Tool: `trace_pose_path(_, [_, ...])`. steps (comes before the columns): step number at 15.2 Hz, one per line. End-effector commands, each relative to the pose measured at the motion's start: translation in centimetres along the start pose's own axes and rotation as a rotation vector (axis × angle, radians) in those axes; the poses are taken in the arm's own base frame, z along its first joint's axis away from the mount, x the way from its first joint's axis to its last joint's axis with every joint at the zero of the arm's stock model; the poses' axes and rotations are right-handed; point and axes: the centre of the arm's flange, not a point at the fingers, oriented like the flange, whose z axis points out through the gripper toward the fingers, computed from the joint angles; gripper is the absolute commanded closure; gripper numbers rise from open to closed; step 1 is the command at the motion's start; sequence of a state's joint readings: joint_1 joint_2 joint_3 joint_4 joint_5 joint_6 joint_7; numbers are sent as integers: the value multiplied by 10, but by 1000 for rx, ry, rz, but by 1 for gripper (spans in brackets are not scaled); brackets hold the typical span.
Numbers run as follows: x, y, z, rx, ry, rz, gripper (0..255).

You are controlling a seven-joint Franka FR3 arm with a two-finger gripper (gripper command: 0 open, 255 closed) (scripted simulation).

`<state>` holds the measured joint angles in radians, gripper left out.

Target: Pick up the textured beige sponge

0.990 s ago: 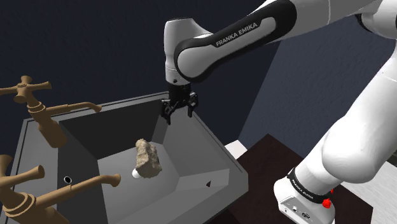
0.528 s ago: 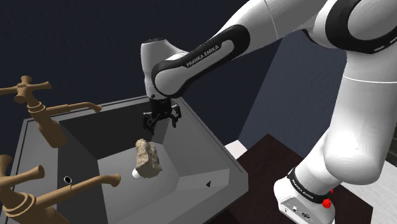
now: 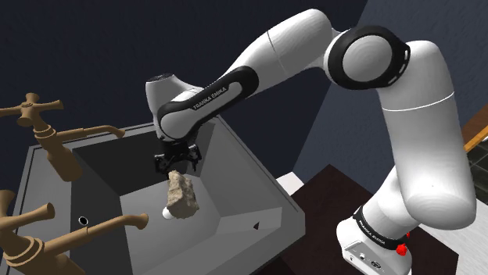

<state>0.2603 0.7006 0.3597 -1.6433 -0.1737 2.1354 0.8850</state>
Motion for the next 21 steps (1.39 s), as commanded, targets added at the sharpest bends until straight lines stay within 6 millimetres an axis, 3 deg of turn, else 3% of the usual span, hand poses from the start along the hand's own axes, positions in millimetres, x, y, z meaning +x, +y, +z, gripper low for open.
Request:
trace_pose_path(1, [15,-17,20,-6,-8,14,0])
trace_pose_path(9, [26,-25,63,-8,-11,19,0])
trace_pose_path(11, [26,-25,66,-8,-11,19,0])
trace_pose_path(12, [27,-25,66,-8,-11,19,255])
trace_pose_path(21, [27,-25,66,-8,-11,19,255])
